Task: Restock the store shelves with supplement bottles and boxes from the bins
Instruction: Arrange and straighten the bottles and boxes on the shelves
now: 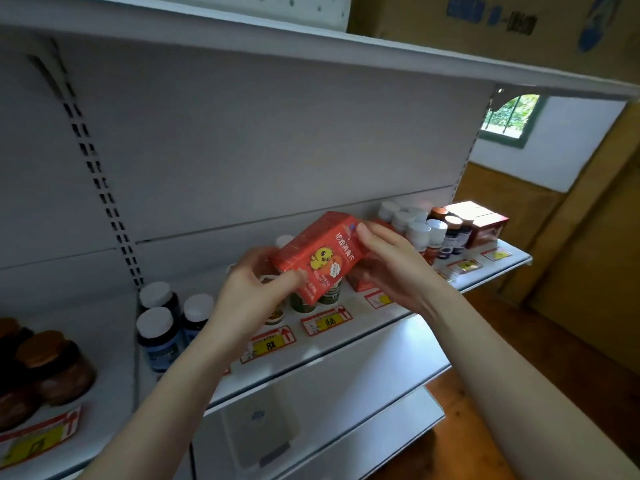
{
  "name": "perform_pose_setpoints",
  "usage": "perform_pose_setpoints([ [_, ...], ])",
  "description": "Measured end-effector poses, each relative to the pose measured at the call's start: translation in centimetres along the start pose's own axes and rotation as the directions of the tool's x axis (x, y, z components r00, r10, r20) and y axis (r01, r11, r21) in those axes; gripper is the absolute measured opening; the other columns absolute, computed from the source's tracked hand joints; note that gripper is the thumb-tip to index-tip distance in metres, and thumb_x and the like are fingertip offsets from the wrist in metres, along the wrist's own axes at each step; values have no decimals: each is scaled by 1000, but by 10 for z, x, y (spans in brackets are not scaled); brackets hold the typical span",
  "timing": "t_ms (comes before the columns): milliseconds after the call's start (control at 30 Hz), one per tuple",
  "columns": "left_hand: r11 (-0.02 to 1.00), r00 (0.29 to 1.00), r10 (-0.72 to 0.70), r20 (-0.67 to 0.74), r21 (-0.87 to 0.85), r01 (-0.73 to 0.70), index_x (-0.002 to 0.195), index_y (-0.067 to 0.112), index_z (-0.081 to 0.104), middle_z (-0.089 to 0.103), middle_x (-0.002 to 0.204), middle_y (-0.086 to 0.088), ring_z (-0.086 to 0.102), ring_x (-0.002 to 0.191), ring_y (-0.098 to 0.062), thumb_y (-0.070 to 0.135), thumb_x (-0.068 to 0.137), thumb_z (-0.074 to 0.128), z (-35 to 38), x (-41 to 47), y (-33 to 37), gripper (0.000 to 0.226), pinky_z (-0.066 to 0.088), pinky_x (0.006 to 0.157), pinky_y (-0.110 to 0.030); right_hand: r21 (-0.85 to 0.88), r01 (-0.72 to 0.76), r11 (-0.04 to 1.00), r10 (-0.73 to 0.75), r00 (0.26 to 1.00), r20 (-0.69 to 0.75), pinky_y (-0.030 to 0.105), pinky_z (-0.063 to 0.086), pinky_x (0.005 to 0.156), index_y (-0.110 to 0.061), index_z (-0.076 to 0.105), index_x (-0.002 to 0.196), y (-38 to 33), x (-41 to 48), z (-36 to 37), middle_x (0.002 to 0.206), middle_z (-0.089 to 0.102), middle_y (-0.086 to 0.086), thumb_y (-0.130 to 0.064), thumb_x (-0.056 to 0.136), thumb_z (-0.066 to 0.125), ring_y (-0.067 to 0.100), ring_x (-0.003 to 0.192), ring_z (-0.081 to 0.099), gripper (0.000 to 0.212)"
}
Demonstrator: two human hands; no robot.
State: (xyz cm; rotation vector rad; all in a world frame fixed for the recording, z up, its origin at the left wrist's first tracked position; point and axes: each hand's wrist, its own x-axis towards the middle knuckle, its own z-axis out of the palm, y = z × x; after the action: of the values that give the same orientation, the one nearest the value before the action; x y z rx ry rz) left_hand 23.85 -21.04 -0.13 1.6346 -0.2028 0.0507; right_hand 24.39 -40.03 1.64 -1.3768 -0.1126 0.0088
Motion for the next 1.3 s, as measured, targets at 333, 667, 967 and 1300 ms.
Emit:
perform_pose_setpoints([
  [333, 996, 1000, 25, -6, 85, -25, 95, 28, 56, 62, 94, 14, 61, 92, -11, 35, 80, 68, 103, 62, -9, 21, 48, 81, -26, 10, 12, 1000, -12, 999, -53, 28, 57, 76, -9, 61, 104, -38, 56, -102, 93, 64, 8, -9, 87, 58, 17, 83, 64, 18],
  [667, 562, 885, 452, -108, 805, -189, 125, 3, 46, 51, 129, -19, 39, 122, -24, 36, 87, 42, 179, 45, -89, 50, 32, 101, -26, -186, 245, 952, -252, 968, -15, 17, 52, 77, 3, 58, 111, -41, 146, -151, 92, 62, -2, 3, 81, 64, 8, 84, 60, 31],
  [967, 270, 981, 191, -29, 963, -24, 127, 8, 41, 55, 130, -15, 35, 126, -22, 46, 97, 12, 195, 33, -149, 57, 39, 96, -48, -357, 272, 894, -267, 962, 66, 34, 50, 94, -9, 62, 105, -9, 217, -164, 104, 62, 3, -6, 78, 71, 19, 102, 60, 29],
  [1300, 219, 989, 147, -30, 976, -3, 120, 5, 60, 57, 129, -13, 44, 125, -23, 38, 99, 14, 199, 33, -156, 60, 25, 104, -38, -626, 208, 752, -9, 952, 306, 26, 49, 85, -13, 58, 116, 31, 236, -163, 122, 55, 3, -15, 84, 65, 14, 110, 52, 32],
])
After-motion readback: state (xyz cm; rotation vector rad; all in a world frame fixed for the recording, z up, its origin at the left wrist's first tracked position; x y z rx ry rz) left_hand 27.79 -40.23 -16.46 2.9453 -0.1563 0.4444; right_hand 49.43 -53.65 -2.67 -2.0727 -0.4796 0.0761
